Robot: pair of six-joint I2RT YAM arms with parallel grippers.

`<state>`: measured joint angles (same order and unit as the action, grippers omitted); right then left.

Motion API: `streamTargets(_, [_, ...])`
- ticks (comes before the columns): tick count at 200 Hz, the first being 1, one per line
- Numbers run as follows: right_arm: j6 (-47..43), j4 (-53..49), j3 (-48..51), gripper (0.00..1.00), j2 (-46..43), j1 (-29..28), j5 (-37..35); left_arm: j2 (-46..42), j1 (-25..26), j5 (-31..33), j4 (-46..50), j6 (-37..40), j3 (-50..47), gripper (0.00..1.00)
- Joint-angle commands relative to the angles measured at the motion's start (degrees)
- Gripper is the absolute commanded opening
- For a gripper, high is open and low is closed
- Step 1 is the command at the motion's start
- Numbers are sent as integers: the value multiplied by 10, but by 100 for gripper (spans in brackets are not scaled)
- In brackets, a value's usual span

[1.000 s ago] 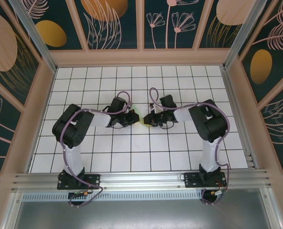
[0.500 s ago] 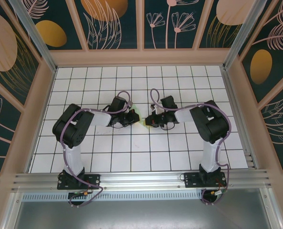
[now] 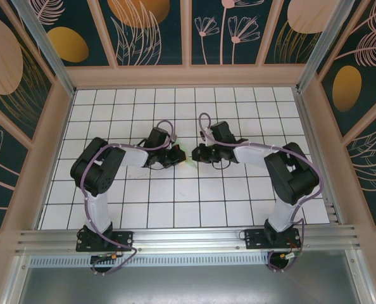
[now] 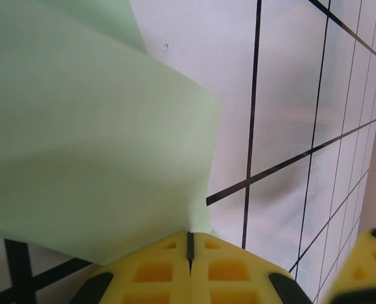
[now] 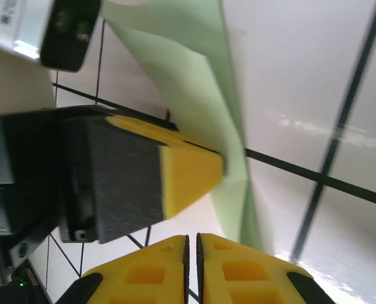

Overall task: Fold a paper plane with a square sheet of paper (pick it up from the middle)
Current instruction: Fold the wing for the fifth time at the center of the table.

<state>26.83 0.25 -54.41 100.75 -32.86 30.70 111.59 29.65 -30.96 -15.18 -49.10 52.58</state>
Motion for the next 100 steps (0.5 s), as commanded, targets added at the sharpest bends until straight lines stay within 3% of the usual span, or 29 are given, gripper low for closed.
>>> streamTargets(1, [-16, -41, -23, 13, 6, -29, -29, 44, -6, 85, 56, 18, -8, 7])
streamTargets(36, [-16, -52, -51, 5, 62, -37, -18, 44, -5, 87, 59, 18, -8, 8])
streamTargets(100, [-13, -68, -51, 3, 87, -23, -35, 45, -6, 97, 66, 15, -4, 8])
